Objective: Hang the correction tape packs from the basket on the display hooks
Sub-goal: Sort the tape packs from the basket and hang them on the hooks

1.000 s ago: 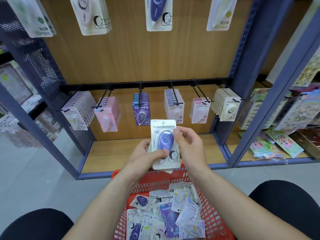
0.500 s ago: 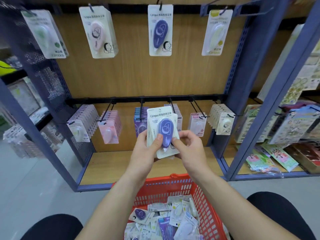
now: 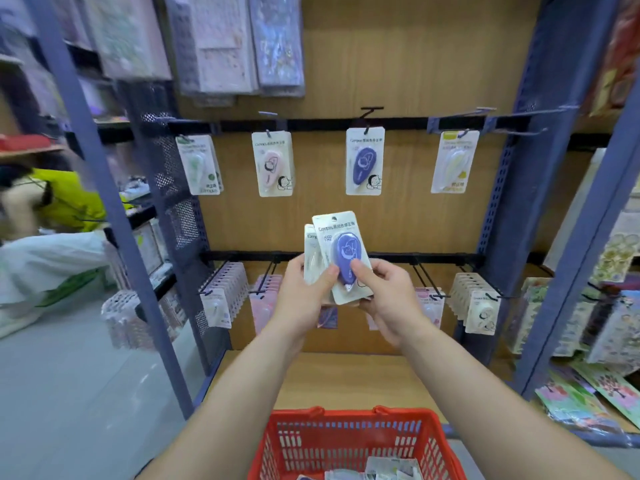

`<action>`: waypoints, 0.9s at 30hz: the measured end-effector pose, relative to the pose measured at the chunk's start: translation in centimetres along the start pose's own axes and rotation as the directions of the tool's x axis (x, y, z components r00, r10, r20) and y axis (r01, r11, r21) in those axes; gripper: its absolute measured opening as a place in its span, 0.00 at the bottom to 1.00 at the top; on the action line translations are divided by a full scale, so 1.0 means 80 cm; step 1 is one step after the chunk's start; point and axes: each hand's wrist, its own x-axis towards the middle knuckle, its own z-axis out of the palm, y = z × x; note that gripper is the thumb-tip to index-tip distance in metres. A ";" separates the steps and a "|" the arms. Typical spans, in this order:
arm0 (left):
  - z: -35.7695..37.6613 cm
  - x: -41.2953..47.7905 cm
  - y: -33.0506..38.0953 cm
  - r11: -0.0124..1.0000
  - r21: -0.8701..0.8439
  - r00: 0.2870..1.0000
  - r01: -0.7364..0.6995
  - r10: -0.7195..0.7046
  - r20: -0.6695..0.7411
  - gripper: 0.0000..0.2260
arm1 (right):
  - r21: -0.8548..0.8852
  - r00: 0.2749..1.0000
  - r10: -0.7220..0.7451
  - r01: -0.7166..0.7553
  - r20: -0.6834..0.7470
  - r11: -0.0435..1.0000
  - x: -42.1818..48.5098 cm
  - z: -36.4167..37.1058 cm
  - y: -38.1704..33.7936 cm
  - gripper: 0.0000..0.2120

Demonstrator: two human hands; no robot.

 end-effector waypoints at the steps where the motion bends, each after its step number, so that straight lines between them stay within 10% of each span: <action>1: -0.003 0.000 0.010 1.000 -0.001 1.000 -0.015 0.015 0.002 0.23 | 0.013 1.000 -0.010 0.010 0.005 1.000 0.003 0.006 -0.004 0.11; 27: 0.007 0.093 0.043 0.997 0.078 0.996 -0.004 0.011 -0.086 0.14 | -0.151 0.989 -0.083 0.064 -0.122 0.987 0.093 -0.015 -0.042 0.10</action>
